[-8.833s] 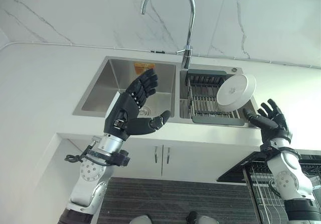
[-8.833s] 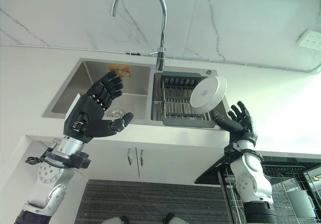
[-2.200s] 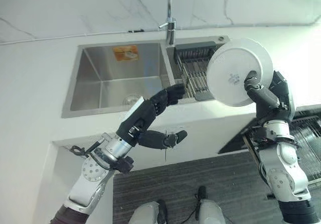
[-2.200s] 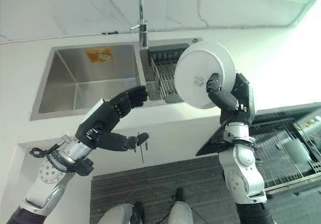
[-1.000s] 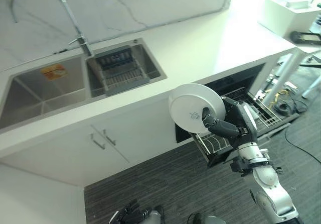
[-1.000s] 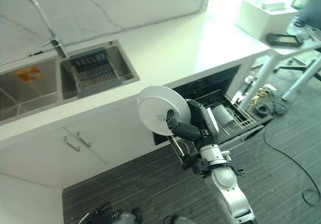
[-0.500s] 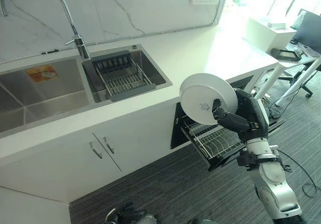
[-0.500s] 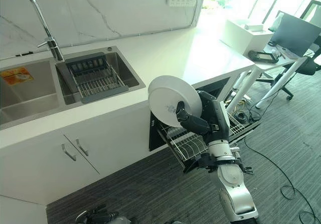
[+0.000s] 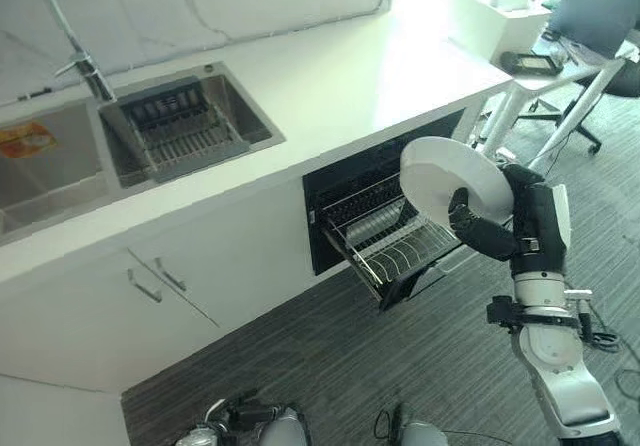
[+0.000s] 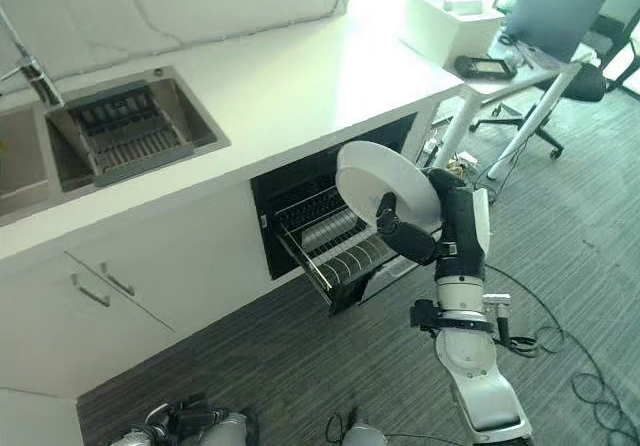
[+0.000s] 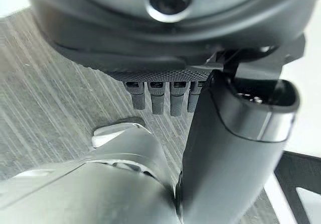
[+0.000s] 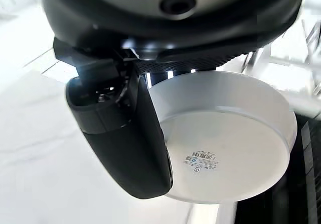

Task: Place the dishes in the dishwasher.

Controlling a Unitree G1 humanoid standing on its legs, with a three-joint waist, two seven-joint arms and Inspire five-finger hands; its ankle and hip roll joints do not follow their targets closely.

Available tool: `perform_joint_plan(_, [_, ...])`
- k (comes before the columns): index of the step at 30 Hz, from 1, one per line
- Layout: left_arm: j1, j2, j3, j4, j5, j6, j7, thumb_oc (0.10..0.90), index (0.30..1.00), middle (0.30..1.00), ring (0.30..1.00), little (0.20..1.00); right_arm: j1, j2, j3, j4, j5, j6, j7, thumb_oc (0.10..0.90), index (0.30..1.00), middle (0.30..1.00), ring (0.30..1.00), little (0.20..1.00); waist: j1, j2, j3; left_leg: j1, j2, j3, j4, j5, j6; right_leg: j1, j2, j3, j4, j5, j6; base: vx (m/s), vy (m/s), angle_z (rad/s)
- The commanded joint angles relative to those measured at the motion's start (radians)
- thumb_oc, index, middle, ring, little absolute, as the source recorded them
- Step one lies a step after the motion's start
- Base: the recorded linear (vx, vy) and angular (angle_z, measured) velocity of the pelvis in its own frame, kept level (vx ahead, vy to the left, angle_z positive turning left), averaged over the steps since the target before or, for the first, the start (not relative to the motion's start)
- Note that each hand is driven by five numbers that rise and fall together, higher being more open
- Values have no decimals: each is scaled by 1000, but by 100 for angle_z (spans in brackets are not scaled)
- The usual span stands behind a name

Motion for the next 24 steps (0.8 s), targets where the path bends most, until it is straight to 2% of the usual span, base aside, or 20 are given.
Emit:
perform_joint_plan(1, [184, -45, -120, 104, 74, 79, 8, 800, 900, 900, 900, 900, -135, -30, -79, -82, -55, -58, -87, 400, 300, 300, 300, 300, 1, -13, -32, 124, 13, 9, -88, -88, -27, 5, -65, 4, 37, -94, 69, 98, -137, -13])
perform_joint_plan(5, [200, -59, -128, 100, 92, 64, 18, 800, 900, 900, 900, 900, -162, -43, -63, -25, -56, -47, -120, 400, 300, 300, 300, 300, 20, -6, -36, 118, 7, -12, -88, -85, -36, 21, -79, -21, 37, -99, 72, 59, -23, 18])
perform_joint_plan(7, [194, -34, -117, 104, 98, 75, 7, 800, 900, 900, 900, 900, -210, -68, -33, 40, -52, -16, -149, 400, 300, 300, 300, 300, 44, -4, -48, 119, -14, -44, -88, -92, -40, 36, -102, -42, 37, -98, 84, 125, 51, 37])
perform_joint_plan(12, [177, 4, -101, 97, 89, 104, 2, 800, 900, 900, 900, 900, -275, -69, 9, 139, -46, 3, -157, 400, 300, 300, 300, 300, 72, -5, -53, 125, -35, -71, -88, -101, -35, 50, -122, -62, 37, -92, 95, 82, 56, 26])
perform_joint_plan(19, [170, 20, -100, 91, 101, 127, -2, 800, 900, 900, 900, 900, -335, -70, 36, 206, -89, 42, -164, 400, 300, 300, 300, 300, 95, -7, -54, 120, -48, -94, -88, -102, -32, 52, -132, -75, 37, -87, 100, 50, 30, 16])
perform_joint_plan(23, [171, 34, -99, 86, 105, 141, -11, 800, 900, 900, 900, 900, -377, -62, 72, 306, -107, 77, -190, 400, 300, 300, 300, 300, 114, -7, -55, 109, -51, -107, -88, -97, -32, 49, -137, -85, 37, -87, 101, 34, 19, 6])
perform_joint_plan(24, [178, 31, -103, 83, 104, 135, -6, 800, 900, 900, 900, 900, -377, -49, 82, 359, -135, 80, -223, 400, 300, 300, 300, 300, 121, -5, -52, 104, -51, -113, -88, -93, -32, 51, -138, -90, 37, -87, 100, 17, 11, 14])
